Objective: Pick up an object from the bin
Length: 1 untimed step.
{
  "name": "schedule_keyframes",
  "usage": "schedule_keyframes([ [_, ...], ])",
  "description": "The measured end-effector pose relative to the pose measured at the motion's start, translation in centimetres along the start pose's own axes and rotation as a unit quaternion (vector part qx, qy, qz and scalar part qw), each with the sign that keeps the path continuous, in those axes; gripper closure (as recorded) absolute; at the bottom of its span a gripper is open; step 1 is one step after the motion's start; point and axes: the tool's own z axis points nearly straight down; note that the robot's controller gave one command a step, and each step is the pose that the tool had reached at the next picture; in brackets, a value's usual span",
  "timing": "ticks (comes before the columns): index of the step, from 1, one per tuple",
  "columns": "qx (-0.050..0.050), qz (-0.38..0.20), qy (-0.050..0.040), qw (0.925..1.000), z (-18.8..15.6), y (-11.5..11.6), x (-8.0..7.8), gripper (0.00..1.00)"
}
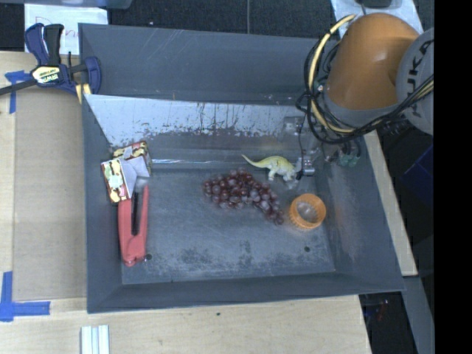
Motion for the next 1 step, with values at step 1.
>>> schedule_keyframes([
  [1, 0.000, 0.026, -0.0024, 0.9997, 9.44, 5.60, 0.35, 0.00],
])
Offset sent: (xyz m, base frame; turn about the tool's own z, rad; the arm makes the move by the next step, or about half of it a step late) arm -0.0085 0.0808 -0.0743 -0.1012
